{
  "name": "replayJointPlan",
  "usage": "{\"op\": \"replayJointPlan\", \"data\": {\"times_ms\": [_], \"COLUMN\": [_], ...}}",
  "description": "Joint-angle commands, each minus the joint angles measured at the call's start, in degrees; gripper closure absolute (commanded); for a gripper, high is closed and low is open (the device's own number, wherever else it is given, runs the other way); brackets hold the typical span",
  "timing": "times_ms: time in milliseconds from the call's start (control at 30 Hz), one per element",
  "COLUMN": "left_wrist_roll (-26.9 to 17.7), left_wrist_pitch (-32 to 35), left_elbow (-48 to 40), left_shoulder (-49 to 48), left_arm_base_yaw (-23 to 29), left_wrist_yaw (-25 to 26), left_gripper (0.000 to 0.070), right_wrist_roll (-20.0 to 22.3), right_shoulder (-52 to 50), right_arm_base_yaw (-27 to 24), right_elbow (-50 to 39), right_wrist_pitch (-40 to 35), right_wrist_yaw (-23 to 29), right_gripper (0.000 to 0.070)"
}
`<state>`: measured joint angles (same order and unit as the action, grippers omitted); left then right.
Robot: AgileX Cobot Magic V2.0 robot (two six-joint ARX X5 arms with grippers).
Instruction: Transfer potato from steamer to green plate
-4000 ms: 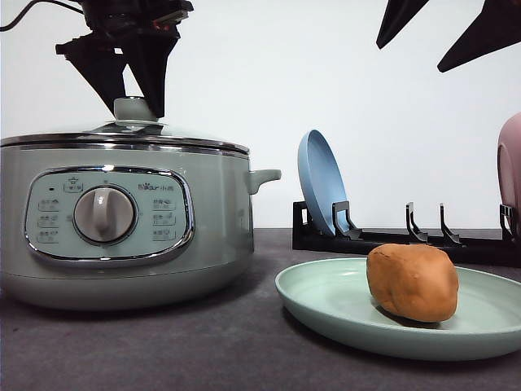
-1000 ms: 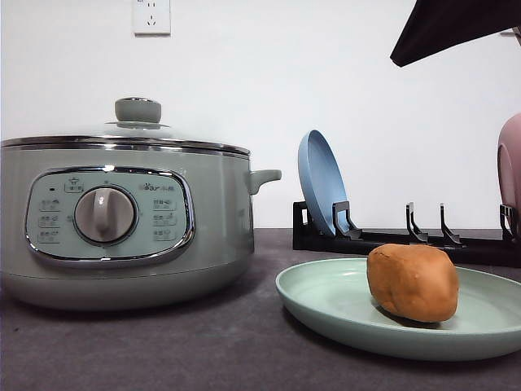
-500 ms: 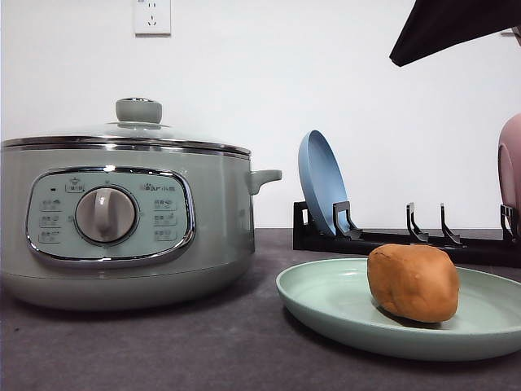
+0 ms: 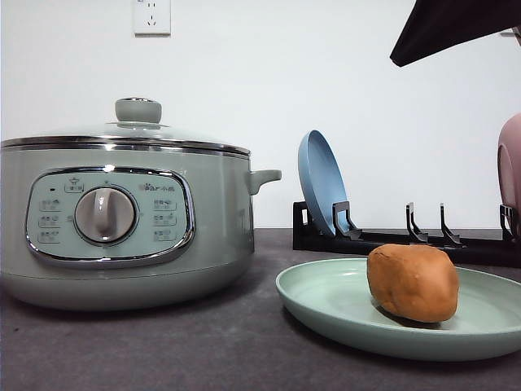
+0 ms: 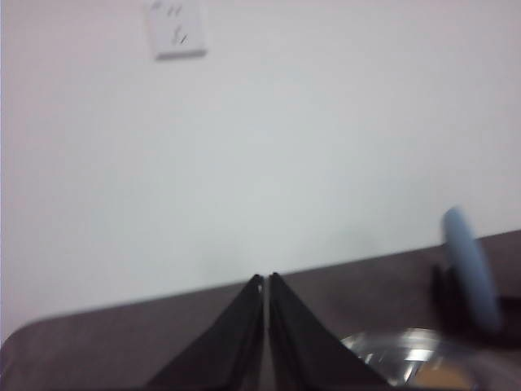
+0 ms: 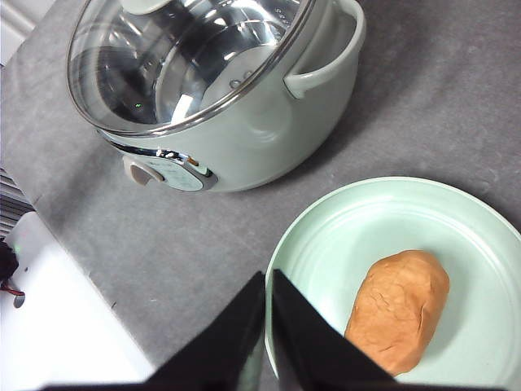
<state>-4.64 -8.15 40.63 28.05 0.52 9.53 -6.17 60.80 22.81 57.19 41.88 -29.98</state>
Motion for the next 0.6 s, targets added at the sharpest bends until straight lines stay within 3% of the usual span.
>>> {"op": "replayJointPlan", "data": {"times_ms": [0,333,567], "left_wrist_roll": [-0.45,-0.23,-0.24], "left_wrist_pitch": [0.47,0.49,0.40], "left_elbow": [-3.46,-21.93,-30.35], "left_shoulder": [-2.59,-15.29,-21.05], "left_arm_base_yaw": [0.55,1.46,1.46], "left_wrist_yaw": [-1.44,-3.77,-3.77], "left_gripper": [0.0699,0.0699,0.0699], "right_wrist_roll": [0.68,0.68,0.68], "right_shoulder": [0.48,0.48,0.48], "right_arm_base_yaw": [0.31,0.31,0.31], "right_elbow": [0.92,0.92,0.92], "right_wrist_pitch": [-0.30,-0.30,-0.30], "right_wrist_yaw": [-0.03,-0.04,-0.03], "right_gripper": [0.0700,0.0700,0.0700]}}
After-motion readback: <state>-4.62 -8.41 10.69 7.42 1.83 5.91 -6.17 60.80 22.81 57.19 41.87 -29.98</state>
